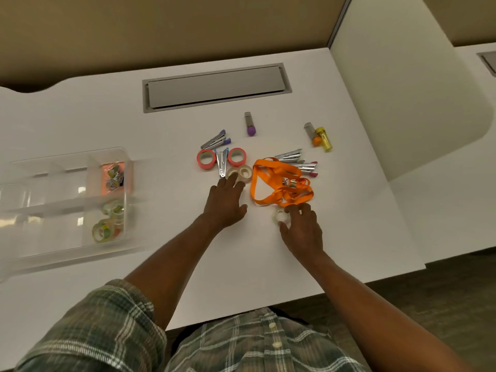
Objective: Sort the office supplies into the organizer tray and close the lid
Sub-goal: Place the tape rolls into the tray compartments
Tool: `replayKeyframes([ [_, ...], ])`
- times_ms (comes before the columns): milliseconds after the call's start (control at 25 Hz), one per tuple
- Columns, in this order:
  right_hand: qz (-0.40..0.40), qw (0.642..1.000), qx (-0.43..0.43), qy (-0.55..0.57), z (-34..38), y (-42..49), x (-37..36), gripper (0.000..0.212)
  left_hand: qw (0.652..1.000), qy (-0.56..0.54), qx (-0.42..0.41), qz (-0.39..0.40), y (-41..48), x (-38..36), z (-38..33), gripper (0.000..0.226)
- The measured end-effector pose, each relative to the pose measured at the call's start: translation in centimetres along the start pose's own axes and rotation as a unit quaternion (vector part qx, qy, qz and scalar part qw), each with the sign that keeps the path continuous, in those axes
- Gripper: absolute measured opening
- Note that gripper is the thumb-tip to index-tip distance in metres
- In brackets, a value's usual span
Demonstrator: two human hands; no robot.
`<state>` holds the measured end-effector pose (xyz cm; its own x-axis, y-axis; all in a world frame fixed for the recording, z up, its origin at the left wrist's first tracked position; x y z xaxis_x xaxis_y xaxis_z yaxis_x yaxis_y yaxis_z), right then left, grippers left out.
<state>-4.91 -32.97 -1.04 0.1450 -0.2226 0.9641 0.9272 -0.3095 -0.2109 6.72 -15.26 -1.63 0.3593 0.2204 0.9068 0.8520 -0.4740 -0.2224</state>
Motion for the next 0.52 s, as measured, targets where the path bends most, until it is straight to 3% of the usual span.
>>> replayKeyframes([
  [280, 0.028, 0.995, 0.100, -0.016, 0.7, 0.5, -1.2, 0.039, 0.998, 0.050, 0.032, 0.031, 1.7, -0.9, 0.8, 0.056],
  [520, 0.039, 0.995, 0.096, 0.007, 1.9, 0.4, -1.7, 0.036, 0.999, 0.033, 0.021, -0.011, -0.6, -0.4, 0.5, 0.037],
])
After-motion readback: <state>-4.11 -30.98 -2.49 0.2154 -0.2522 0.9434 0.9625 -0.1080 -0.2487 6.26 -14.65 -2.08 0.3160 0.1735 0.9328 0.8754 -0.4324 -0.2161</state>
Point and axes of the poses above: each hand's wrist, its own y-axis towards the middle knuckle, its own x-axis out of the back of the hand, z = x × y, the point moved 8 cm from there along y, towards the middle knuckle, and after that the axes turned 7 degrees about -y, right-handed, at the moved point
